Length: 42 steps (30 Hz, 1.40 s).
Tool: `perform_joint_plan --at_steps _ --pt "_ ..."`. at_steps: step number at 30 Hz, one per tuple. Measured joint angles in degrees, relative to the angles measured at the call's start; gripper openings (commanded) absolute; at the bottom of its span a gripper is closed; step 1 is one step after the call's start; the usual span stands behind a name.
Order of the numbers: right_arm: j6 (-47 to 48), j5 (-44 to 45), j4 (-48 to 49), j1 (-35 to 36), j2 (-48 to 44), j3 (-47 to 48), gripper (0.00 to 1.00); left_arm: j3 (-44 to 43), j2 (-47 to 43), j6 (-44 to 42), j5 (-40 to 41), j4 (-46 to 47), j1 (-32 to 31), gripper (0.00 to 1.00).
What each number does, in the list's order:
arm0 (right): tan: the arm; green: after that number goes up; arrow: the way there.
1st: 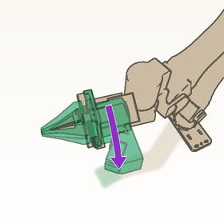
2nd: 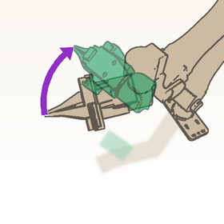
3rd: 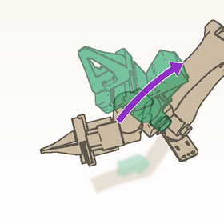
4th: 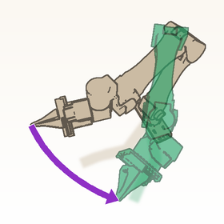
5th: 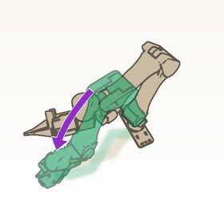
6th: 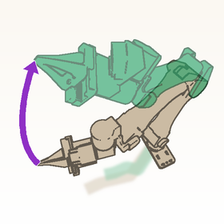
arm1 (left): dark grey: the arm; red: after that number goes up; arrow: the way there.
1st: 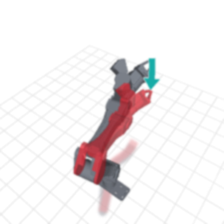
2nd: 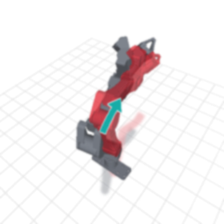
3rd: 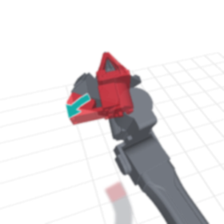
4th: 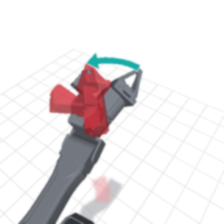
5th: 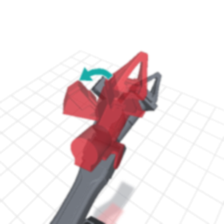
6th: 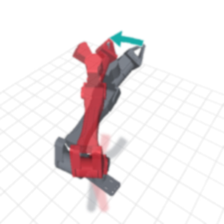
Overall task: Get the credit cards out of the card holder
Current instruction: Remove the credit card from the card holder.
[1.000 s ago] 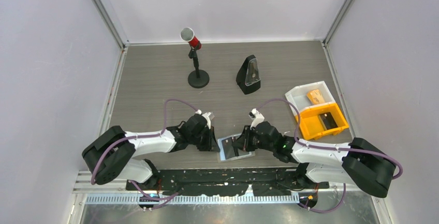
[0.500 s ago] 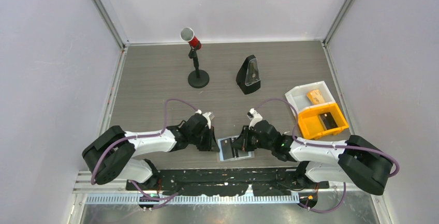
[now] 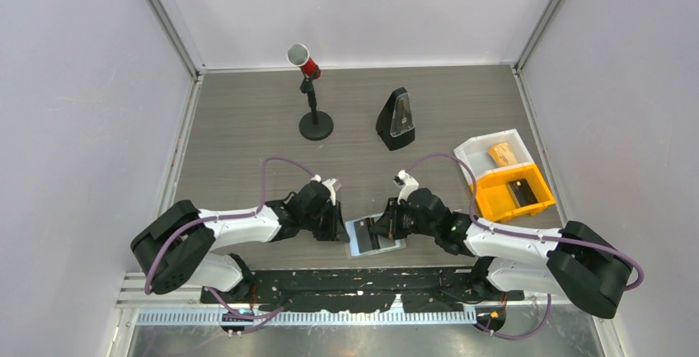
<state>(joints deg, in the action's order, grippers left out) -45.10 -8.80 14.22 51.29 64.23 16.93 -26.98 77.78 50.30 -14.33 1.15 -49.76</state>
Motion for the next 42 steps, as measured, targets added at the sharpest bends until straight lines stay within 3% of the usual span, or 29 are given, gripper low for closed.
perform_joint_plan --at_steps 7,20,23,28,33,42 --pt "0.22 -1.77 -0.28 -0.96 -0.68 0.00 0.05 0.00 0.00 0.00 0.00 0.00 0.00 0.10" --pt "3.43 -2.43 -11.45 -4.87 -8.87 2.51 0.05 -0.92 0.00 -0.68 0.07 -1.92 0.00 0.12" --pt "4.66 -2.49 -14.67 -5.66 -10.95 3.72 0.05 -1.49 -0.74 -1.57 0.17 -4.02 0.00 0.18" --pt "7.17 -2.54 -21.57 -6.40 -14.71 6.62 0.05 -2.08 -7.19 -3.28 0.20 -9.55 0.00 0.43" --pt "10.51 -5.35 -25.64 -6.51 -15.93 9.99 0.05 -6.73 -15.43 -5.51 0.09 -16.39 0.00 0.58" --pt "17.55 -16.09 -29.46 -6.43 -11.67 17.03 0.05 -13.99 -26.34 -10.88 -0.39 -25.29 0.00 0.65"
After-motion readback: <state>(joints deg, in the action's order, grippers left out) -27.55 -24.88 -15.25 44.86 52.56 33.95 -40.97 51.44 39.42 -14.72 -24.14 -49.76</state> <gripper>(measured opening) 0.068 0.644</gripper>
